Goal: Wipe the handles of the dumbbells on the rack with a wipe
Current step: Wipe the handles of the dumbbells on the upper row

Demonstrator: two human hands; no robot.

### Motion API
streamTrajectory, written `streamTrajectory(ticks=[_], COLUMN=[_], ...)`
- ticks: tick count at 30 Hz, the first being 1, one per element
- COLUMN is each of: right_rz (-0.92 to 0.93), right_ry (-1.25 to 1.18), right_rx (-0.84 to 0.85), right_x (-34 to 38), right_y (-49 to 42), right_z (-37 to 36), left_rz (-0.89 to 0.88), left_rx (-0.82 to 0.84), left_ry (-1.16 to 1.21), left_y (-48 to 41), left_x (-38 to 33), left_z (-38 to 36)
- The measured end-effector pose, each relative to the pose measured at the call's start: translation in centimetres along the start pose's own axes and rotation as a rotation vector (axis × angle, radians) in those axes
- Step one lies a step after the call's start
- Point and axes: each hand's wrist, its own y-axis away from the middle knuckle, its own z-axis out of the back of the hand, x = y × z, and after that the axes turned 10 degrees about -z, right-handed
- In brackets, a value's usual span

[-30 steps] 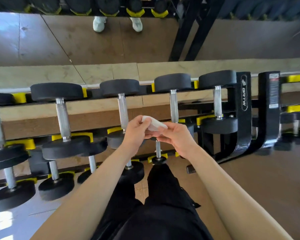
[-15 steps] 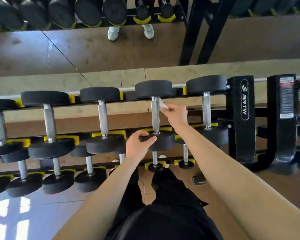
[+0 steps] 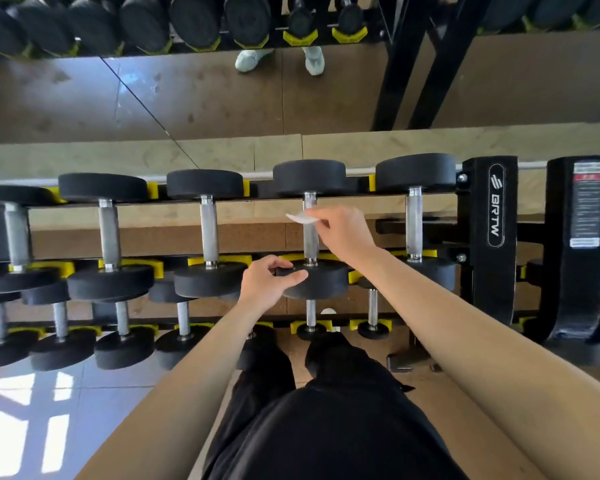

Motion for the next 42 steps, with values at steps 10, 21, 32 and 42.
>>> streamTrajectory(ticks=[10,21,32,42], right_rz=[0.118,-0.276,-0.212,-0.216], right_ry=[0.444,-0.279,-0.178,0.078], right_rx=[0.351,0.265,0.380,0.383], right_x=[0.4,-3.1,-5.0,-5.3], right_y=[0.2,1.7,0.7,0.5], right_z=[-3.0,1.1,-0.3,-2.3], left_rz=[-0.026,-0.274,-0.323,-0.181], left_rx=[-0.001,0.153,0.171,0.290], left_ry=[-0.030,0.108,-0.230,-0.530], left_y=[-0.3,-1.7,-5.5,-6.6], left_x=[0.6,-2.5,-1.6,0.6], left_z=[0.1,-0.2,2.1,2.6])
